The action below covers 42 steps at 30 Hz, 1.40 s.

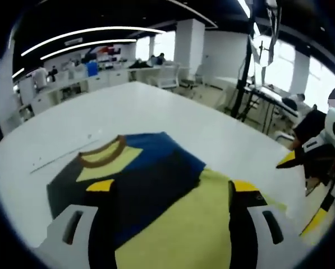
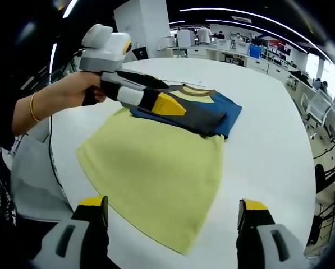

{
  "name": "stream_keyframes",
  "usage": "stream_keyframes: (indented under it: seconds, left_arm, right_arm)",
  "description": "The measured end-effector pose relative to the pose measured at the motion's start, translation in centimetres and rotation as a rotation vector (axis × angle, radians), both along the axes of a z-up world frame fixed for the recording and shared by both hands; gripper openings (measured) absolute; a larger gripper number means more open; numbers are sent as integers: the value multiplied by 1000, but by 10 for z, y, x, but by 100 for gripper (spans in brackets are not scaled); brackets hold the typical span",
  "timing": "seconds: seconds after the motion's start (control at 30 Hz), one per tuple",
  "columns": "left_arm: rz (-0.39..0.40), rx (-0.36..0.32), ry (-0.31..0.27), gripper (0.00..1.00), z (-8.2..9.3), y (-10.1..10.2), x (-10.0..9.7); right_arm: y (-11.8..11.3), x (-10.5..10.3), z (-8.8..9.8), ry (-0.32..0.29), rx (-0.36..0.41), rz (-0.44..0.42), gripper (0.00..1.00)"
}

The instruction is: Fold the garment on the visible template until the final outline fits inside the template.

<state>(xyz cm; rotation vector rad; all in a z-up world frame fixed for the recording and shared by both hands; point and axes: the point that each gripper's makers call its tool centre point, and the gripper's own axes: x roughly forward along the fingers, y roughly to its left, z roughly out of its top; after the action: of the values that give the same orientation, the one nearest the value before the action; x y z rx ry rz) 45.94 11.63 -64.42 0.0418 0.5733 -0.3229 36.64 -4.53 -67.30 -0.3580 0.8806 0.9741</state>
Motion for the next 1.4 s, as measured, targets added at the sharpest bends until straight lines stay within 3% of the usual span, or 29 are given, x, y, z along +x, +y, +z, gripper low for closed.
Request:
stream_keyframes:
  seconds: [0.3,0.47,0.77,1.03,1.4]
  left_arm:
    - [-19,49,23,91,14,29,-35]
    - [-8,41,60,93,13,41,-67]
    - [-22,60,125,91,2,55,-121]
    - [32,29,171,89,-10,69,-161]
    - [105,18,214,84,-29,83,-198]
  right_arm:
    - [0,-1,-1,-14,-5,-1,97]
    - [1,-3,-3,-11,-10,-7,96]
    - [1,-16,-11,7,-23,14,96]
    - [0,-26,-20,30,-25,15,95]
    - [-2,-28,-26,28,-32,13,89]
